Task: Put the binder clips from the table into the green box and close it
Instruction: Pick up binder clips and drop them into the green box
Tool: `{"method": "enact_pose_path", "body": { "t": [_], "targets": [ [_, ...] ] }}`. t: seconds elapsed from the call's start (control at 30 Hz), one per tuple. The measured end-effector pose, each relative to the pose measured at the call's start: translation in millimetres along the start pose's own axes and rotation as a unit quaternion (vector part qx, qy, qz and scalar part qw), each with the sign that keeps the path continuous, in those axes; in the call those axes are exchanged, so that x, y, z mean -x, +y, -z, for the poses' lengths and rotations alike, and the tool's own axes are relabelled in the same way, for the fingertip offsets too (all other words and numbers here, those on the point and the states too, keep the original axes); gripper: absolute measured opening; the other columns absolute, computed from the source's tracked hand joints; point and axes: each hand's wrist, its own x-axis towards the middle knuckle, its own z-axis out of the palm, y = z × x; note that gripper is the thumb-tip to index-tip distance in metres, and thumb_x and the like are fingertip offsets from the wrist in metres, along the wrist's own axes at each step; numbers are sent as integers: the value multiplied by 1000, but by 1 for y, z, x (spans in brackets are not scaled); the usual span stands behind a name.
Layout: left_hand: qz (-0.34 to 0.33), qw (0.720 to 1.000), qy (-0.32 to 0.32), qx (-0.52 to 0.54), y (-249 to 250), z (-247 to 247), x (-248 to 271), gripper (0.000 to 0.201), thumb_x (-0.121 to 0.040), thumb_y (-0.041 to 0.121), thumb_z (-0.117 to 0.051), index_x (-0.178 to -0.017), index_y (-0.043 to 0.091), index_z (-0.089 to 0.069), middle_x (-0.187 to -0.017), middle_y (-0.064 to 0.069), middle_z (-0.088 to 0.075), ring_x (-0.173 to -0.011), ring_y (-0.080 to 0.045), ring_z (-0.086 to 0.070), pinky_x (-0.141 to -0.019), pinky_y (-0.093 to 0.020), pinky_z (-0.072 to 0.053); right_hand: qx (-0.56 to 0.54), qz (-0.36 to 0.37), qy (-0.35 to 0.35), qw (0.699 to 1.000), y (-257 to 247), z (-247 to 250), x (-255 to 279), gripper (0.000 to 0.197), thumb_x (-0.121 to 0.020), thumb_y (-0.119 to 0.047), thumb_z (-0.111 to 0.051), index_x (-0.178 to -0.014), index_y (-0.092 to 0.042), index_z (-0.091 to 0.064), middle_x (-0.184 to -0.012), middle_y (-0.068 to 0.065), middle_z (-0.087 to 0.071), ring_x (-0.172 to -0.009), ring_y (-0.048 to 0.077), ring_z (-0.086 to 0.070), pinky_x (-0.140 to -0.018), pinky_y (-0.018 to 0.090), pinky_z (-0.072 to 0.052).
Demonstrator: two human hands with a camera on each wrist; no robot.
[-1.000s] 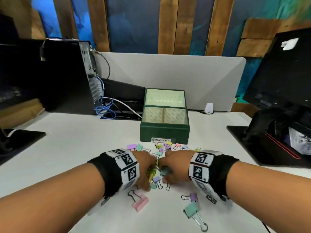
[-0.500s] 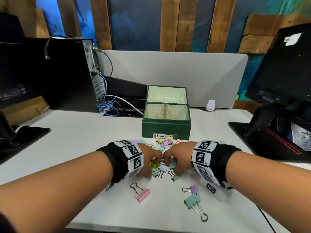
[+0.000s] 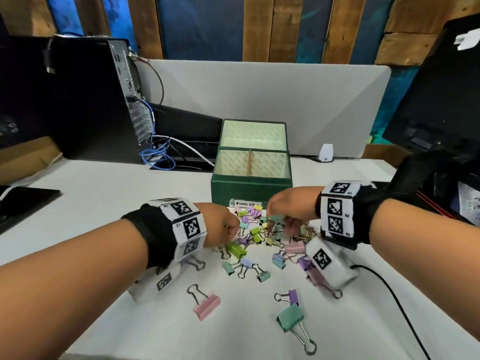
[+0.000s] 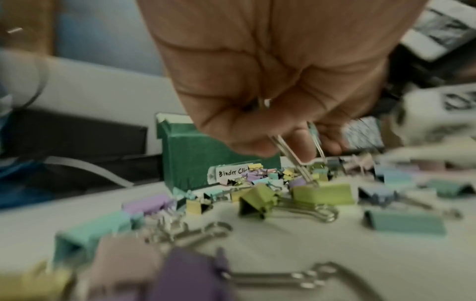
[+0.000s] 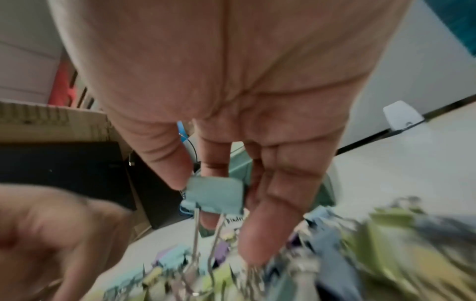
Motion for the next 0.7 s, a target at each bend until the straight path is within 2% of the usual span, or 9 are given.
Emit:
{"method": "enact_pose_path", "body": {
  "t": [0.1, 0.17, 0.2, 0.3, 0.4, 0.5, 0.57, 0.63, 0.7],
  "targets": [
    [-36, 997, -11, -63, 4, 0, -11, 19, -94, 16, -35, -87, 19, -52, -92, -1, -51, -87, -18, -48, -72, -26, -36, 56, 9, 3, 998, -4, 13, -18, 32, -99, -33, -38, -117, -9, -48, -71, 7, -55, -53, 14, -54, -57, 23, -48],
    [-54, 995, -19, -79, 6, 5, -15, 19, -94, 15, -34, -87, 17, -51, -92, -2, -53, -86, -19, -49, -67, -25, -35, 62, 15, 1, 998, -8, 16, -25, 33, -99, -34, -37, -110, -6, -49, -77, 10, -57, -54, 14, -54, -57, 23, -48],
    [-65, 994, -20, -81, 8, 8, -16, 21, -93, 16, -33, -90, 17, -53, -96, -3, -56, -88, -20, -51, -68, -25, -38, 43, 18, 0, 999, -8, 18, -29, 28, -99, -32, -38, -103, -7, -50, -76, 10, -57, -51, 12, -56, -56, 23, -48],
    [-94, 992, -27, -78, 10, 12, -17, 28, -93, 15, -32, -100, 13, -59, -109, -6, -59, -101, -23, -55, -86, -32, -46, -28, 21, 3, 999, -6, 20, -30, 14, -96, -13, -39, -85, -12, -48, -70, 11, -56, -54, 18, -58, -49, 24, -49],
    [-101, 992, -26, -65, 5, 12, -16, 25, -93, 16, -30, -90, 12, -55, -103, -9, -61, -95, -25, -58, -88, -37, -49, -33, 15, 30, 999, -4, 20, -25, 24, -92, -3, -31, -80, -14, -49, -65, 9, -53, -50, 20, -53, -43, 25, -41],
    [-98, 994, -32, -40, 0, 9, -13, 22, -94, 25, -32, -82, 16, -47, -90, -7, -58, -82, -21, -54, -83, -37, -50, 20, -6, 53, 998, -2, 18, -21, 33, -87, 1, -30, -69, -15, -52, -58, 6, -44, -35, 13, -41, -38, 22, -31],
    [-100, 993, -35, -54, 0, 6, -12, 26, -91, 44, -40, -88, 20, -50, -92, -1, -60, -85, -20, -57, -80, -35, -49, 44, -15, 57, 997, -2, 17, -18, 35, -85, 2, -31, -64, -15, -53, -56, 5, -41, -30, 11, -35, -36, 19, -29],
    [-117, 988, -31, -95, 0, 2, -14, 25, -83, 50, -53, -100, 31, -52, -103, 5, -60, -93, -19, -58, -81, -35, -50, 49, -17, 61, 997, -1, 18, -15, 35, -85, 2, -31, -65, -16, -53, -56, 6, -40, -37, 14, -35, -36, 19, -29],
    [-134, 982, -50, -120, -3, 2, -18, 30, -81, 43, -59, -110, 39, -51, -111, 9, -57, -100, -18, -56, -86, -37, -50, 44, -18, 70, 996, 0, 20, -13, 34, -86, 0, -29, -67, -16, -53, -58, 6, -42, -44, 16, -36, -39, 21, -31]
  ]
}}
